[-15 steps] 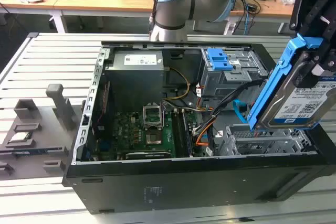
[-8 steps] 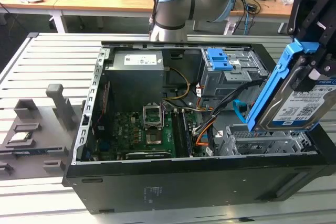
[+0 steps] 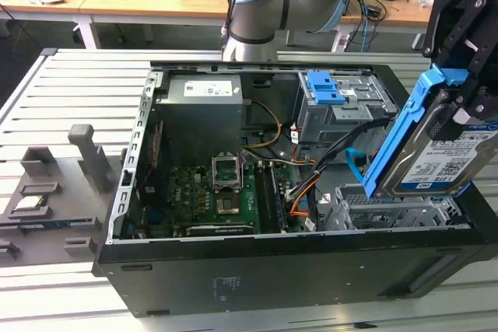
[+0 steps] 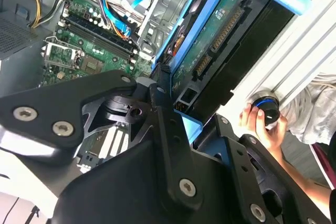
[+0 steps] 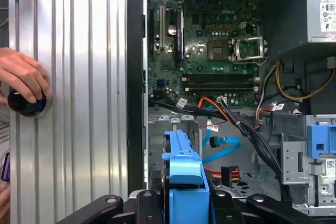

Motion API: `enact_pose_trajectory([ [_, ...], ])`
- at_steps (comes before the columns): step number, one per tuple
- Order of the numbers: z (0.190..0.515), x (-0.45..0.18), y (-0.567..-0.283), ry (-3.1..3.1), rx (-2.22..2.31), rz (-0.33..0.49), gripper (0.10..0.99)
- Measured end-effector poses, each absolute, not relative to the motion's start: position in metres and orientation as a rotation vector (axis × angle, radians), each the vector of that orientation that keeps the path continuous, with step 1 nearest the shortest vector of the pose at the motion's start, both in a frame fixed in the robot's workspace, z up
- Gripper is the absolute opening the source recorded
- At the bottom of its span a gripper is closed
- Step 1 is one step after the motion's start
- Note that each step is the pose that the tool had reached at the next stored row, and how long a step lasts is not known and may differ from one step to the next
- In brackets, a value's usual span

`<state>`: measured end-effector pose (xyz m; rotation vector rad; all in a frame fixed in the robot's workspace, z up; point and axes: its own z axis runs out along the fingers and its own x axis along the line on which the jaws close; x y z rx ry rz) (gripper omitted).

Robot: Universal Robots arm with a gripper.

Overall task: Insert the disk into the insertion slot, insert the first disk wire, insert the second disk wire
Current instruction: 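Insert the disk into the insertion slot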

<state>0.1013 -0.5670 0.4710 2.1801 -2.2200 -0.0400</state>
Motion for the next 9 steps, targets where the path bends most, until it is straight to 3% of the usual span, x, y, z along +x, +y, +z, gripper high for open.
enact_pose_trajectory([
  [9,0.4652,0.1013,-0.5669,-2.220,2.180,-0.040,0.365],
])
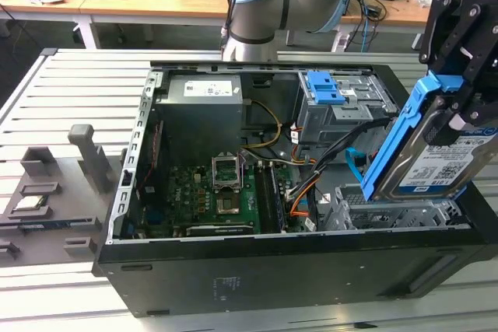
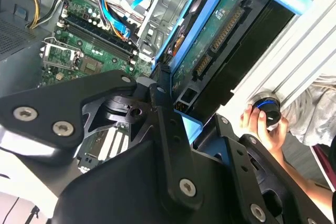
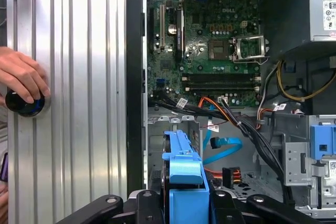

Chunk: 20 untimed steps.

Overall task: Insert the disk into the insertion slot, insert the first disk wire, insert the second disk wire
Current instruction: 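Insert the disk into the insertion slot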

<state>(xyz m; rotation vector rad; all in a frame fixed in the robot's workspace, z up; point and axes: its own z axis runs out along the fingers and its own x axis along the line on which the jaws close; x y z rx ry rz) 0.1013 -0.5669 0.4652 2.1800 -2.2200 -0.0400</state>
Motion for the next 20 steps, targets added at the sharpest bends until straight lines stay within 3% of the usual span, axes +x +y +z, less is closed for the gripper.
enact_pose_trajectory([
  [20,0.451,0.098,-0.557,-2.220,2.180,-0.040,0.365],
])
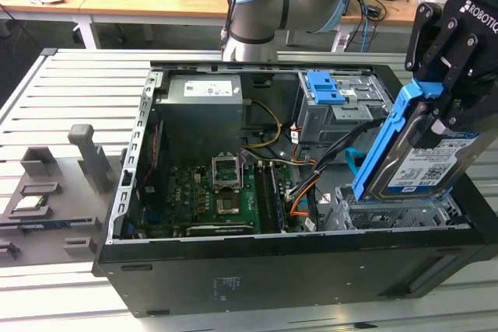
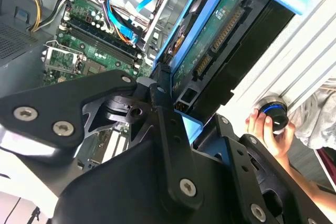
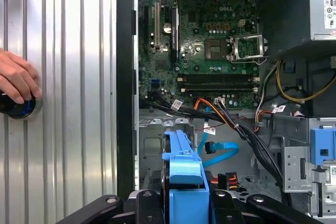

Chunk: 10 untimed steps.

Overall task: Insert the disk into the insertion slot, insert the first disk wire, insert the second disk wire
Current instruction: 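Insert the disk into the insertion slot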

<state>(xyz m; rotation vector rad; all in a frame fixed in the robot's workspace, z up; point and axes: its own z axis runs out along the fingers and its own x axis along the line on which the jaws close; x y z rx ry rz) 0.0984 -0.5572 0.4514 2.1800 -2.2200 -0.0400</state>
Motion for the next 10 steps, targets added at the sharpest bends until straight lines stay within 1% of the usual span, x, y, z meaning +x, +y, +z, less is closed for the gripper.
enact_pose_trajectory([
  [10,0.4463,0.0984,-0.5567,-2.220,2.180,-0.040,0.365],
])
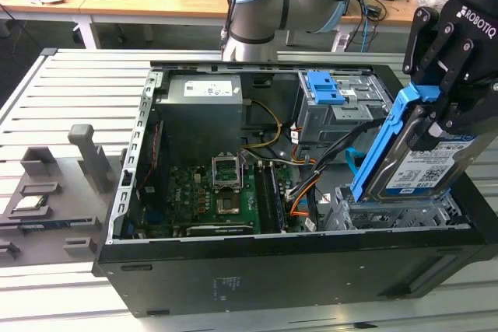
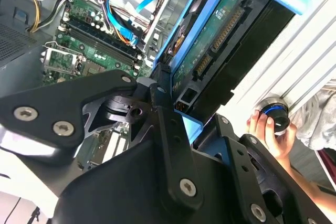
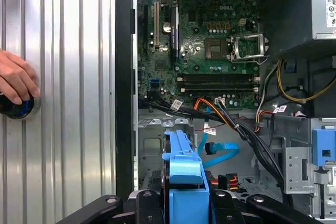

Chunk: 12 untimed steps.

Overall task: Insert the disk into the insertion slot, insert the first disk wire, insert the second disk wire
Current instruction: 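Insert the disk into the insertion slot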

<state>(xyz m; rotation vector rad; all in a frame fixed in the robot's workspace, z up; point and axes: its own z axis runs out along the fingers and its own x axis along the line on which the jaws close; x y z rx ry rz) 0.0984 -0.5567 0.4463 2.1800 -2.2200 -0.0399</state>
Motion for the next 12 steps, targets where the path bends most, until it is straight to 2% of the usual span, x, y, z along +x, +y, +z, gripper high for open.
enact_pose_trajectory([
  [12,0.4366,0.0965,-0.5493,-2.220,2.179,-0.039,0.365],
])
